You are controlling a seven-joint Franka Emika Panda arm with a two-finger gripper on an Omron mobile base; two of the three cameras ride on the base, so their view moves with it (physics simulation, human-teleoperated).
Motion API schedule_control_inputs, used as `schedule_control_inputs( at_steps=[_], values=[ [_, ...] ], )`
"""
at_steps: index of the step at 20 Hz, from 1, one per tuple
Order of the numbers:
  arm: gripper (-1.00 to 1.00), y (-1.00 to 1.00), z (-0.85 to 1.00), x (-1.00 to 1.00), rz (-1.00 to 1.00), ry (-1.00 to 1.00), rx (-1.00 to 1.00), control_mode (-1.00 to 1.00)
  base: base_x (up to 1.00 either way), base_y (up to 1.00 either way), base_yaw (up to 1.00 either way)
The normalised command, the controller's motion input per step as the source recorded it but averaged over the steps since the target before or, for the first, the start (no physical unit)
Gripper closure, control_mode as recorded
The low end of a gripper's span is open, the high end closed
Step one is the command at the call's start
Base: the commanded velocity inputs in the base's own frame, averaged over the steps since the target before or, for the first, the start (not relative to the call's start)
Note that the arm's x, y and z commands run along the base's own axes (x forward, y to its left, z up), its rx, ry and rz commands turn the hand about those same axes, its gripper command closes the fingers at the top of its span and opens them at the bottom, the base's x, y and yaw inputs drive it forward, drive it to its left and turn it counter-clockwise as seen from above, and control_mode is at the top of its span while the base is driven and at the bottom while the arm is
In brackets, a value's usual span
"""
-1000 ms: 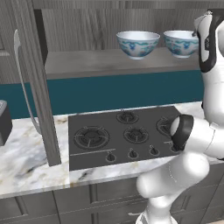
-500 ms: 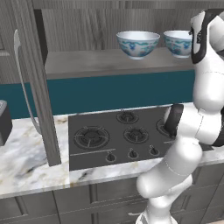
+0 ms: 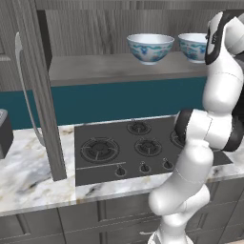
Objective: Pick up the bowls from the cabinet and place each bowl in front of a stool on the dining counter.
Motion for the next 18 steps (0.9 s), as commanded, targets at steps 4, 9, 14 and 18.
schedule_control_inputs(
  at_steps=[4, 9, 14, 18],
  values=[
    [-1.0, -0.03, -0.12, 0.14, 0.0, 0.0, 0.0, -1.0, 0.0, 0.0, 0.0],
    [-1.0, 0.0, -0.1, 0.15, 0.0, 0.0, 0.0, -1.0, 0.0, 0.0, 0.0],
    [1.0, 0.0, -0.08, 0.09, 0.0, 0.0, 0.0, -1.0, 0.0, 0.0, 0.0],
    [1.0, 0.0, 0.0, 0.0, 0.0, 0.0, 0.0, -1.0, 0.0, 0.0, 0.0]
  ],
)
